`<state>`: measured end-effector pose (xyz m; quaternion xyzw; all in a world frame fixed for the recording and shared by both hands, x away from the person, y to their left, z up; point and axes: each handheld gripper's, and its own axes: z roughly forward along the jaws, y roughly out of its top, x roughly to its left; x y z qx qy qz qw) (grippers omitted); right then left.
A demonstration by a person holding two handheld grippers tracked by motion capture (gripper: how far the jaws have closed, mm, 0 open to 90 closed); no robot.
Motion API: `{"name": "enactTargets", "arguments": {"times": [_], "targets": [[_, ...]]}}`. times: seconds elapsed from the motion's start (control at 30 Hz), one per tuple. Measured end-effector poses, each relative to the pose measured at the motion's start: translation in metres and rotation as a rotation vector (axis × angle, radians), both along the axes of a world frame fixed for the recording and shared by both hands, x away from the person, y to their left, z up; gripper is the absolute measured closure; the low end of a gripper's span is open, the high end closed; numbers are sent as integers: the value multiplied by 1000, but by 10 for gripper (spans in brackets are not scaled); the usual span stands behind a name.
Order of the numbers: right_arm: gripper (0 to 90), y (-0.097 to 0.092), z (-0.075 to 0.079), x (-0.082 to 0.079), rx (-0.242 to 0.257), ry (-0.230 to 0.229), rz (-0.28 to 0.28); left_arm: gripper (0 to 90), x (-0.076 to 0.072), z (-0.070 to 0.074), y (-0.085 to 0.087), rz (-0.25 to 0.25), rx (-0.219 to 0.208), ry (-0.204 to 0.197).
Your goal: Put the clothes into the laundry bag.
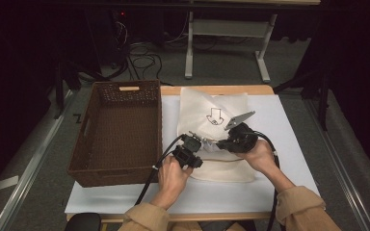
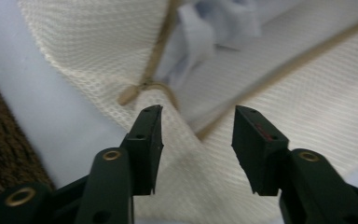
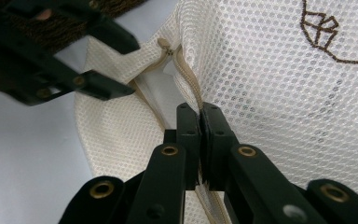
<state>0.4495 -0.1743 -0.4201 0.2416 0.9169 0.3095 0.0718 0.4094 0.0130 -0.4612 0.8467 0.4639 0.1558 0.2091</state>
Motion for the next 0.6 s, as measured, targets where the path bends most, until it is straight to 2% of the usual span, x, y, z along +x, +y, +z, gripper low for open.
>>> {"name": "enactTargets", "arguments": {"times": [0.07, 0.13, 0.23, 0.3, 0.37, 0.5, 0.6], "targets": [[877, -1, 1, -1, 2, 5, -7, 516, 6, -6, -1, 16, 40, 10], [876, -3, 1, -1, 9, 12, -13, 530, 10, -14, -2, 24, 80, 40], [875, -7, 1, 1, 11, 12, -21, 717, 4, -15, -4, 10, 134, 46], [875, -9, 2, 1, 12, 13, -27, 843, -4, -10, -6, -22, 213, 35], [875, -10, 2, 1, 22, 14, -31, 872, -14, -4, -5, -44, 258, 32], [873, -9, 0, 1, 7, 38, -13, 871, -28, 5, -1, -66, 250, 39], [873, -3, -8, 0, -36, 59, 15, 783, -33, 7, 4, -65, 227, 33]]}}
